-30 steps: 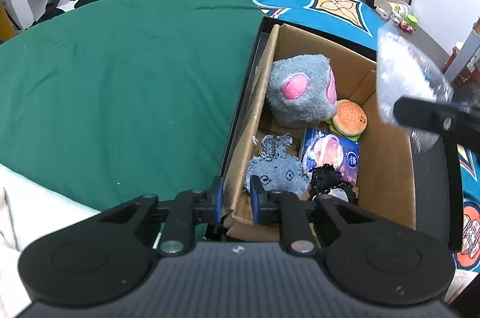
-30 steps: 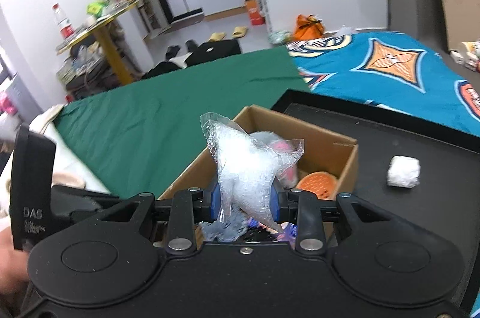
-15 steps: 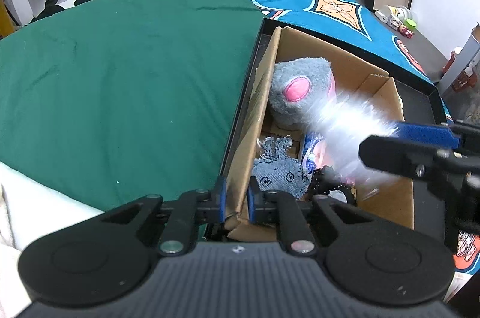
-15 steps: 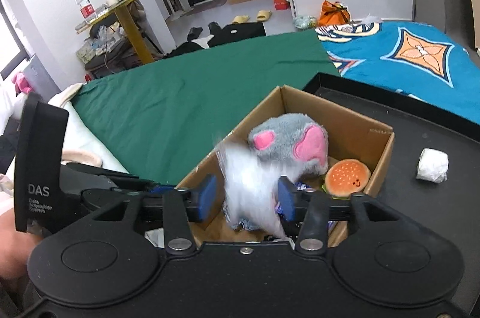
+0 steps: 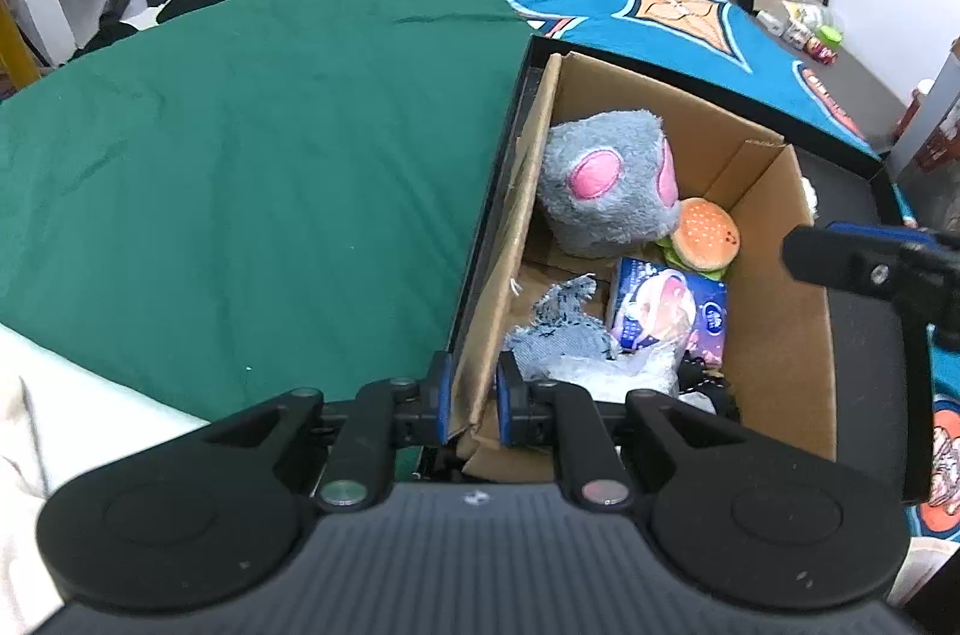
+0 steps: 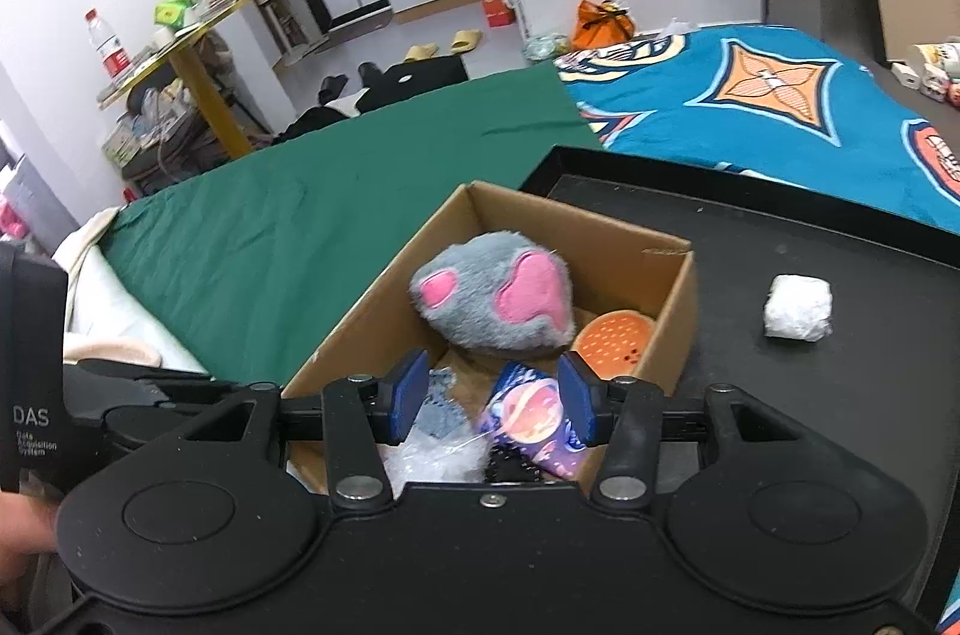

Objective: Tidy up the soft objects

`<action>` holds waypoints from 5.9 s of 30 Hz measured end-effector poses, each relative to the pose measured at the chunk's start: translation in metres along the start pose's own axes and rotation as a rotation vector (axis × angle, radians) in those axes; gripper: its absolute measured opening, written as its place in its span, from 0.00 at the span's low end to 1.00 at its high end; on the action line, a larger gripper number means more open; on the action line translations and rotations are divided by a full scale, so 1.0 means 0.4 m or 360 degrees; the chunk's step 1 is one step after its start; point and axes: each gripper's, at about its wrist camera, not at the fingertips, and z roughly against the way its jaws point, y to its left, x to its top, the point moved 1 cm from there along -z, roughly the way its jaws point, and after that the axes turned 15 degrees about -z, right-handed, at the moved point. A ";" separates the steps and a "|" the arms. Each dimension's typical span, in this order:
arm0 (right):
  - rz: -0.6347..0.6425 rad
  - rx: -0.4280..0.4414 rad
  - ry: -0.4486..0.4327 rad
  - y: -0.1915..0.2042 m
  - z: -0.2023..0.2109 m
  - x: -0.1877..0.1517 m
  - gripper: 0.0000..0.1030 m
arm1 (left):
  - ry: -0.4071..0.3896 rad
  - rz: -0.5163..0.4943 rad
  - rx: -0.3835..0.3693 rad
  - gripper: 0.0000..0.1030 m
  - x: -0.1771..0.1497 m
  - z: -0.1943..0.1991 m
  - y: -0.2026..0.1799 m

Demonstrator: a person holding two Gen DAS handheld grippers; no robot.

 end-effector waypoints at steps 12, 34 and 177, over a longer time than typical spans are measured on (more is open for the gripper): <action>-0.0131 -0.0102 -0.0148 -0.073 0.026 0.034 0.63 | 0.0052 -0.0014 0.0044 0.33 0.025 -0.008 -0.015; -0.0353 -0.0198 -0.0299 -0.221 0.027 0.069 0.70 | 0.0031 -0.0078 0.0152 0.52 0.086 -0.013 -0.074; -0.0164 -0.0245 -0.0241 -0.041 0.015 -0.097 0.58 | -0.0093 -0.0064 -0.0148 0.12 0.014 0.023 0.016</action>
